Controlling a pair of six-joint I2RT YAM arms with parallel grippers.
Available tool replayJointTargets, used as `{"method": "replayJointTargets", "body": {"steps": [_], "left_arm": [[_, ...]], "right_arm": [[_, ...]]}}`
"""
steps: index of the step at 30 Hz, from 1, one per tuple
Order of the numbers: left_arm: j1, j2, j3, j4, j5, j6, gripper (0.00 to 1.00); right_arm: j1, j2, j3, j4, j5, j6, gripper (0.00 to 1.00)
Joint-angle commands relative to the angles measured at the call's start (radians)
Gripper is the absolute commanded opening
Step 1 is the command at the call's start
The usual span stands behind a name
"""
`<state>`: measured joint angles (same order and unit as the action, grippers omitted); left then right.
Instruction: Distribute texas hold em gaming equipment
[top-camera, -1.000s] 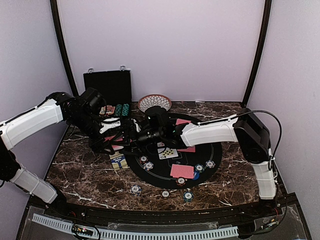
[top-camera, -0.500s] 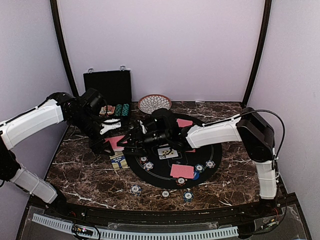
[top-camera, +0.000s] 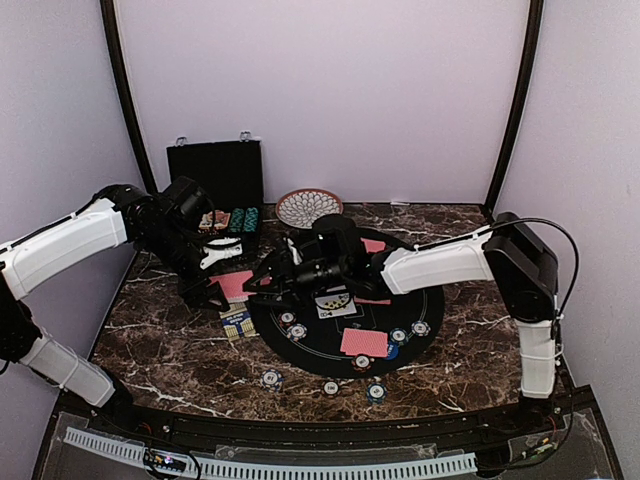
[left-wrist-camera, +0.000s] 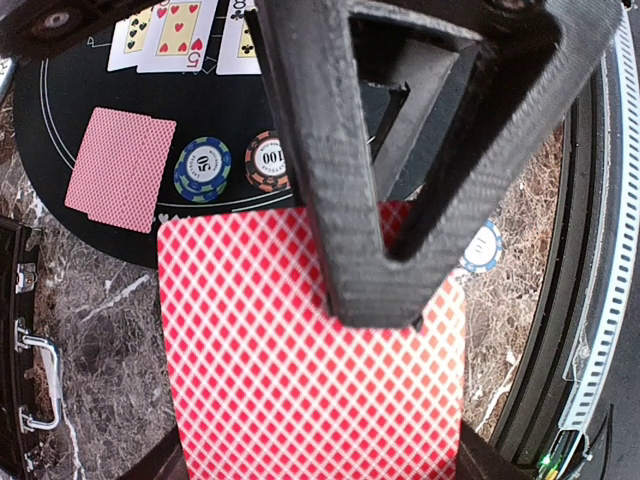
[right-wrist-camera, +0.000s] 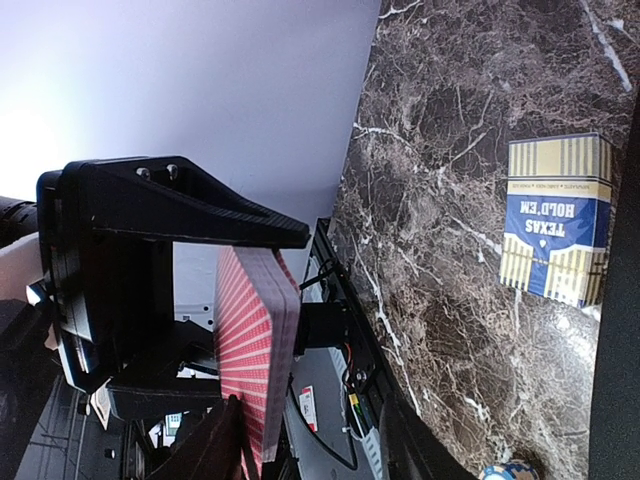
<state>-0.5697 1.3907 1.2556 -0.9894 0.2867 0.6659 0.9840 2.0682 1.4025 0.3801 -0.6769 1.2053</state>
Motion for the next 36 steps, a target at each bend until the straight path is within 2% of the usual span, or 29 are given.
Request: {"method": "replayJointTargets", "body": {"steps": [1,11,21,23,31,36], "left_arm": [[-0.001,-0.039,0.004,-0.002,0.016,0.009,0.0],[-0.001,-0.032,0.004,0.003,0.015,0.009,0.0],[-0.001,-0.025,0.011,0.0,0.016,0.008,0.0],[-0.001,-0.026,0.01,-0.001,0.011,0.009,0.0],[-0.001,-0.032,-0.002,0.004,0.009,0.011,0.0],[-0.001,-0.029,-0.001,0.005,0.011,0.01,0.0]], "right_arm": [[-0.022,-0.048,-0.033,-0.036,0.007,-0.017,0.46],[0.001,-0.048,0.032,-0.012,-0.002,0.007,0.47],[0.015,0.042,0.101,0.015,-0.031,0.043,0.48],[0.014,0.044,0.1,0.013,-0.033,0.041,0.46],[-0.008,-0.014,0.035,-0.017,-0.021,0.014,0.23],[-0.016,-0.05,-0.007,-0.017,-0.014,0.009,0.17]]}}
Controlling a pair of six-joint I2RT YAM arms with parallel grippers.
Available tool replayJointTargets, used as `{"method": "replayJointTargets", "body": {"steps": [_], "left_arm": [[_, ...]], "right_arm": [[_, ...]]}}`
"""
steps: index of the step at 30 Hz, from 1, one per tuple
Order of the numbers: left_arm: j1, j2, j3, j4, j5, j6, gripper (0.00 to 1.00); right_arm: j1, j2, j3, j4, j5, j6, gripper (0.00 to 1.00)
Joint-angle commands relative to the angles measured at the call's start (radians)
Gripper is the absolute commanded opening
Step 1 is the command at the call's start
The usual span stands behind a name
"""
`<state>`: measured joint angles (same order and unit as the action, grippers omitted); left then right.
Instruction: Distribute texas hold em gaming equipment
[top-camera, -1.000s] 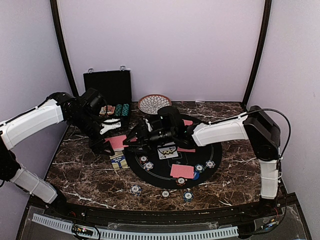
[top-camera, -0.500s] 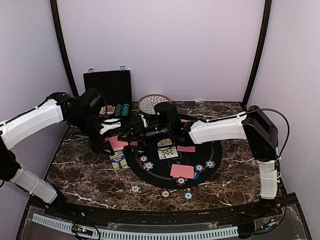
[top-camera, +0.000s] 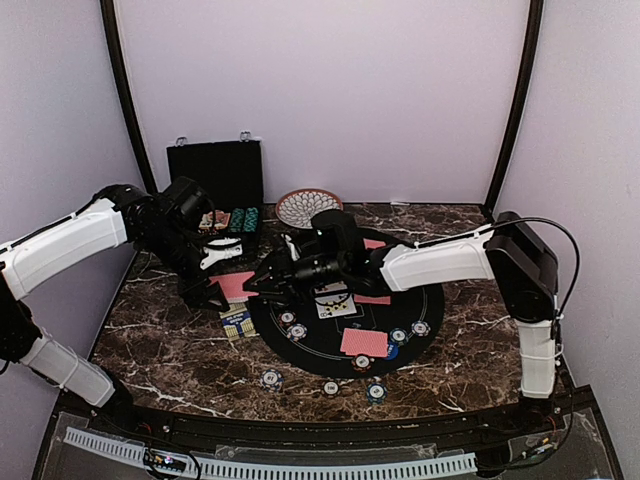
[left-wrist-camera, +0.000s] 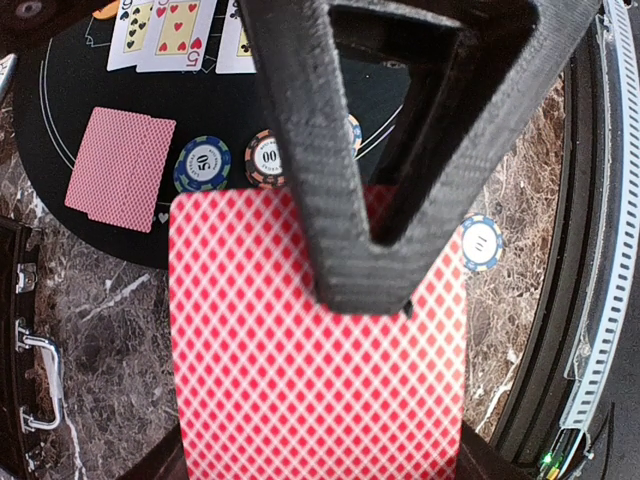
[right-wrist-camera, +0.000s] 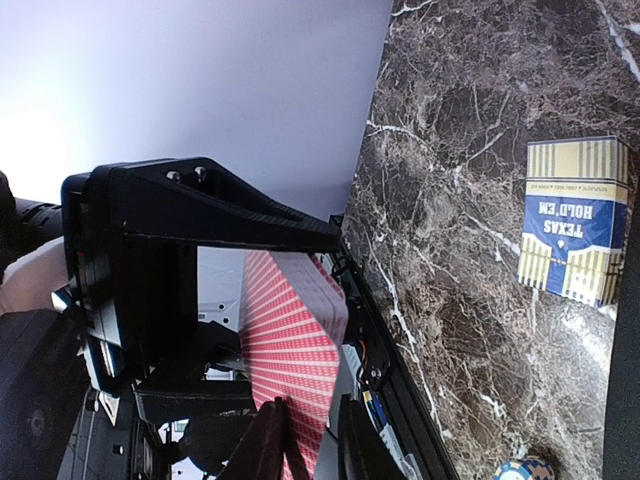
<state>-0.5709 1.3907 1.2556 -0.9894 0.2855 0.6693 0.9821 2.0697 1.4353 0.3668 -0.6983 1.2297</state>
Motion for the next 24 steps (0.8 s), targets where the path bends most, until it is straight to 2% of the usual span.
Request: {"method": "replayJointTargets", "body": {"steps": [1,12,24], "left_arm": [[0.0,-0.03,-0.001,0.005,0.013,0.006,0.0],[0.001,-0.03,-0.003,0.004,0.012,0.003,0.0],[0.001,-0.037,-0.015,0.006,0.004,0.006,0.0]], "right_arm": [[-0.013,-0.057,-0.044,-0.002,0.008,-0.015,0.15],[-0.01,-0.109,-0.093,0.089,0.016,0.048,0.03],[-0.016,-0.149,-0.168,0.145,0.035,0.081,0.0]]}}
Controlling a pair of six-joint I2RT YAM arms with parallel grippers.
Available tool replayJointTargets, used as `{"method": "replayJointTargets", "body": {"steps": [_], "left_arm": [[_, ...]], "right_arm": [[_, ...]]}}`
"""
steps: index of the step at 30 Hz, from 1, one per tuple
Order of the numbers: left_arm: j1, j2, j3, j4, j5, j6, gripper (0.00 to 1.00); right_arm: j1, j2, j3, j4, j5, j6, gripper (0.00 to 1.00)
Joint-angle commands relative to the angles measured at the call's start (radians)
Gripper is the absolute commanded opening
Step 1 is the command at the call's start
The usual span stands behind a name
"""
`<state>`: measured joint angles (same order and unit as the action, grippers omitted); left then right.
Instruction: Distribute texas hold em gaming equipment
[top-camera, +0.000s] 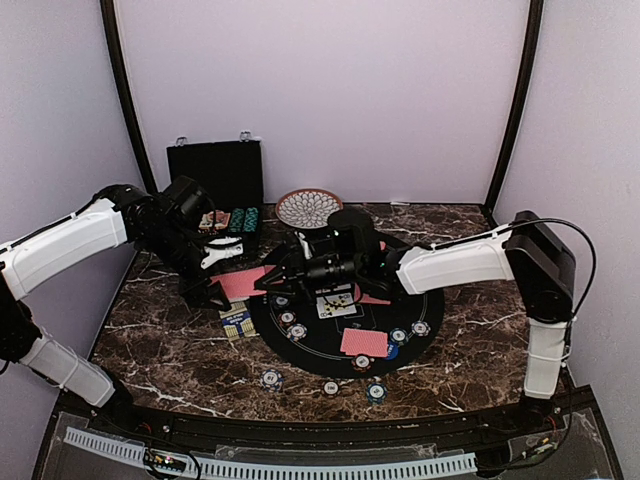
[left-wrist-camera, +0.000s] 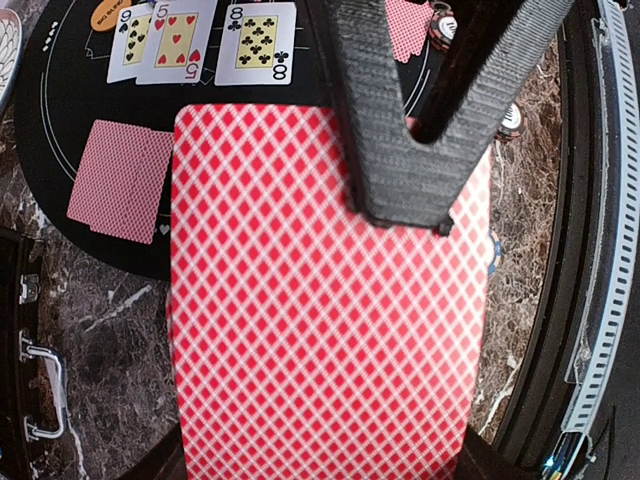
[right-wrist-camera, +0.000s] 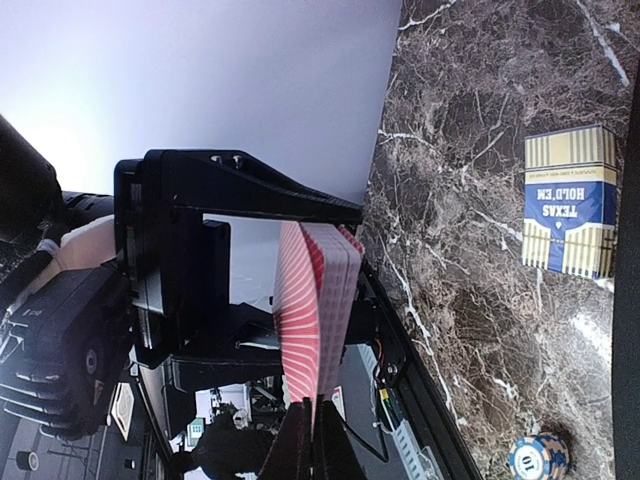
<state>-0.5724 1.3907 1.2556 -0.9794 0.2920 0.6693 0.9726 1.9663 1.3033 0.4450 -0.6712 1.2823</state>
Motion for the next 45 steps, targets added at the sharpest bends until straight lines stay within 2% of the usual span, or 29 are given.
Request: {"method": "replayJointTargets", "body": {"steps": [1,6,14,25,29,34,45], "left_arm": [[0.002,-0.037,-0.017,-0.004,-0.002,0.006,0.0],[0.002,-0.044,-0.02,-0.004,-0.008,0.008,0.0],[0.002,-0.047,-0.05,0.008,-0.015,0.01,0.0],[0.002,-0.045,-0.077,0.02,-0.037,0.01,0.0],[0.003,-0.044,-0.085,0.026,-0.04,0.009,0.0],[0.004,-0.044,-0.09,0.03,-0.045,0.01,0.0],[0.005,-0.046,-0.099,0.031,-0.053,0.012,0.0]], "right_arm": [[-0.007,-0.048,-0.041,0.076,0.007,0.036,0.0],[-0.035,-0.09,-0.095,0.076,0.007,0.039,0.0],[-0.145,-0.245,-0.268,0.039,0.012,-0.005,0.0],[-0.395,-0.409,-0.433,-0.227,0.015,-0.214,0.0],[-0.473,-0.408,-0.455,-0.337,0.044,-0.321,0.0],[-0.501,-0.356,-0.439,-0.439,0.107,-0.422,0.0],[-0.508,-0.252,-0.444,-0.453,0.142,-0.468,0.0]]}}
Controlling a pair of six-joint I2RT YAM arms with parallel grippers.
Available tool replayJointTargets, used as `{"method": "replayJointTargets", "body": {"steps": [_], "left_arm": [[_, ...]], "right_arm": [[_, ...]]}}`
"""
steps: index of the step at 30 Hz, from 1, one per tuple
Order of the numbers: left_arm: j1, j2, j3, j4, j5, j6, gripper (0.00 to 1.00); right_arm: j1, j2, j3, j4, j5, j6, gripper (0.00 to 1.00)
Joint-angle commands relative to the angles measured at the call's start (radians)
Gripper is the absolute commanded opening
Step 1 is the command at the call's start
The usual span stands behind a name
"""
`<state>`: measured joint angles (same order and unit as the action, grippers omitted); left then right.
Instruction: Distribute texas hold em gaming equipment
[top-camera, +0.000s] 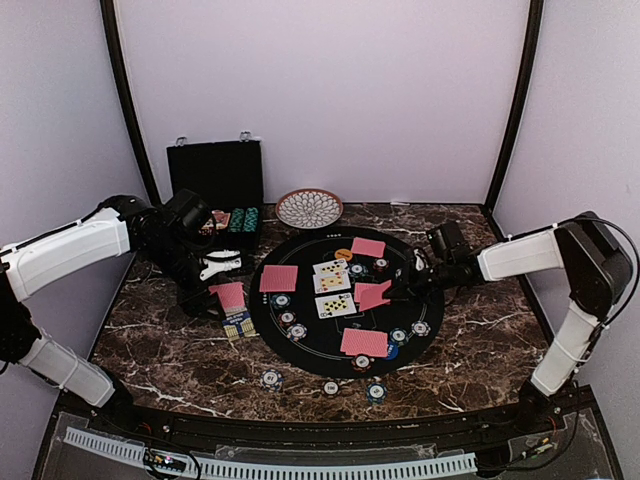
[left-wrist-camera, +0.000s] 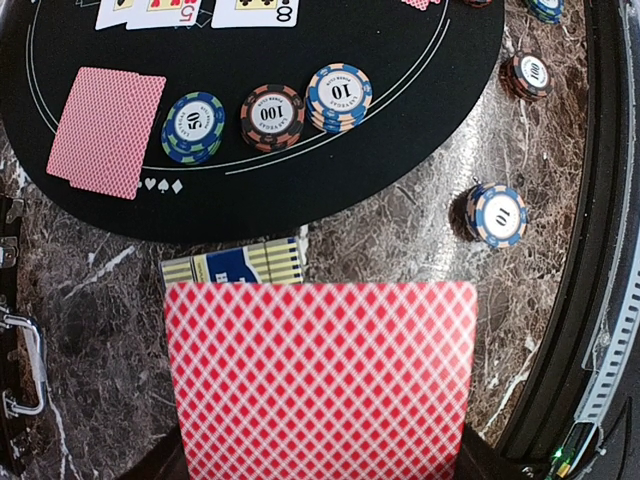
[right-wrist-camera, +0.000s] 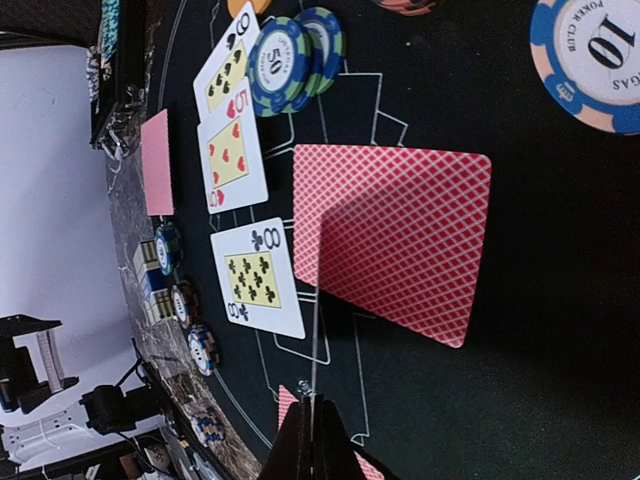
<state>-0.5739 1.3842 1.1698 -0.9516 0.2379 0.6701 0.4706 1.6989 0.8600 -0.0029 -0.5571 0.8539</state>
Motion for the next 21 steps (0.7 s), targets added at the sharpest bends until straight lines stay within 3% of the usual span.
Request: {"method": "replayJointTargets", "body": {"steps": [1,4,8,21], "left_arm": [[0.005,-0.039,-0.012,0.002,0.001,0.012,0.0],[0.005,-0.039,-0.01,0.005,0.002,0.011,0.0],[0.006,-0.034,-0.011,0.007,0.0,0.01,0.0],[0.026,-0.013,-0.06,0.081,-0.017,0.009,0.0]], "right_arm": [[-0.007,0.022,0.001,-0.023,0.036,-0.045,0.0],[-0.006,0.039,0.005,-0.047,0.05,-0.059,0.03],[-0.006,0.045,-0.003,-0.077,0.07,-0.079,0.15],[-0.003,-0.122,0.066,-0.262,0.233,-0.116,0.63]]}}
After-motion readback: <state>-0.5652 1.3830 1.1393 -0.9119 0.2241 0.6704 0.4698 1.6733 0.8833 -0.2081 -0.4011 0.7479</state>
